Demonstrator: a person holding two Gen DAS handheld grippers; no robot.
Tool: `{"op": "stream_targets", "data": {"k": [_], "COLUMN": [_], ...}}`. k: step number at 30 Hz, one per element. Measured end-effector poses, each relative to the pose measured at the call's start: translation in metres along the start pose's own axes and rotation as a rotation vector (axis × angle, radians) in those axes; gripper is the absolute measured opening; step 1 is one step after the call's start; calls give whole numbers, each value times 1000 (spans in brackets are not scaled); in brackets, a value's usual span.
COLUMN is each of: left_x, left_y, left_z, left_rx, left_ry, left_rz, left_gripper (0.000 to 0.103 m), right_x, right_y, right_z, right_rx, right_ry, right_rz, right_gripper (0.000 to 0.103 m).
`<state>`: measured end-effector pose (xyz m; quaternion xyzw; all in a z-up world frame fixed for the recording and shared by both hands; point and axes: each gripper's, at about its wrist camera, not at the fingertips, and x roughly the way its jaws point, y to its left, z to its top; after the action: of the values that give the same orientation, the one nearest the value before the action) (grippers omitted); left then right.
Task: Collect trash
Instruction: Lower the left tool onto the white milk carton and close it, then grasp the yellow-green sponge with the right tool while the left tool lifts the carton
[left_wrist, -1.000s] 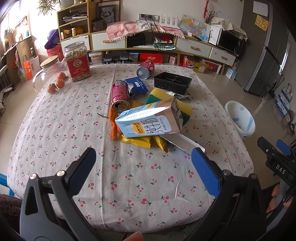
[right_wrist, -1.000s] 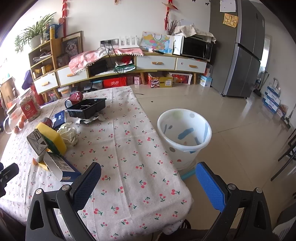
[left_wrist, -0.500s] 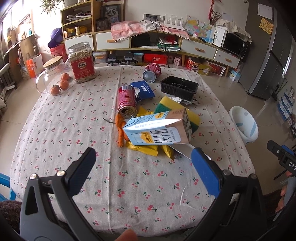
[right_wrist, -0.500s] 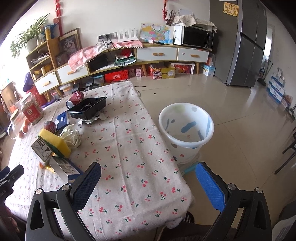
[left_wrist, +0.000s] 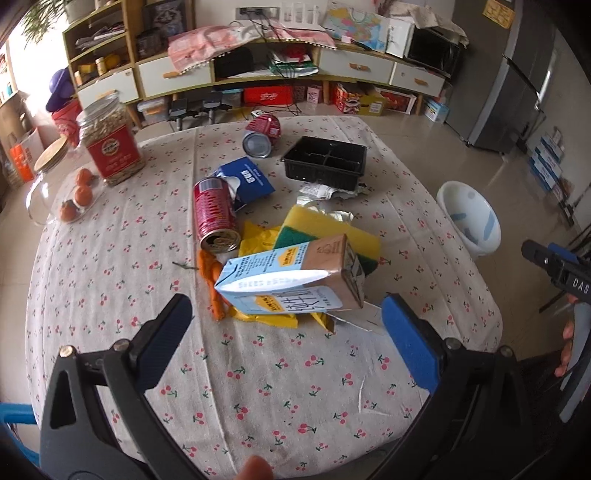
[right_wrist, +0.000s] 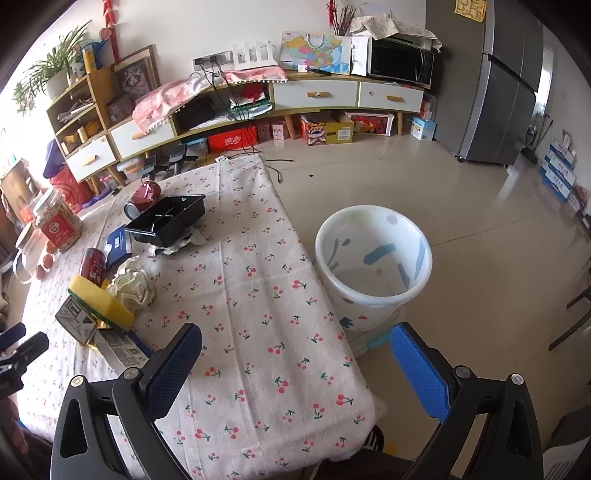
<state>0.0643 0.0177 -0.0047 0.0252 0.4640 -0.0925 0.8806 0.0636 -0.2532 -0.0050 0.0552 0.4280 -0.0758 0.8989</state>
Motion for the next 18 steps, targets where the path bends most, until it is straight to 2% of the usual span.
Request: {"op": "stream_targets", "data": {"k": [4, 8, 11, 13, 15, 18], "left_x": [17, 33, 41, 46, 47, 40], "left_y": [-14, -18, -26, -30, -30, -23], "left_z": [3, 6, 6, 6, 7, 9], "left_rx": [137, 210, 265, 297, 295, 274], "left_ry": [19, 55, 51, 47, 45, 2], "left_rz": [47, 73, 99, 116, 97, 72], "left_gripper": [102, 102, 100, 94, 79, 70], "right_x": [6, 9, 11, 14, 14, 15], "right_y": [-1, -3, -4, -5, -3, 5], "right_z": [3, 1, 2, 2, 2, 2], "right_rx": [22, 19, 26, 31, 26, -1], "right_ry": [17, 33, 40, 48, 56, 65], "right_rz": [30, 38, 35, 40, 45, 51], "right_gripper": [103, 103, 103, 103, 103, 103]}}
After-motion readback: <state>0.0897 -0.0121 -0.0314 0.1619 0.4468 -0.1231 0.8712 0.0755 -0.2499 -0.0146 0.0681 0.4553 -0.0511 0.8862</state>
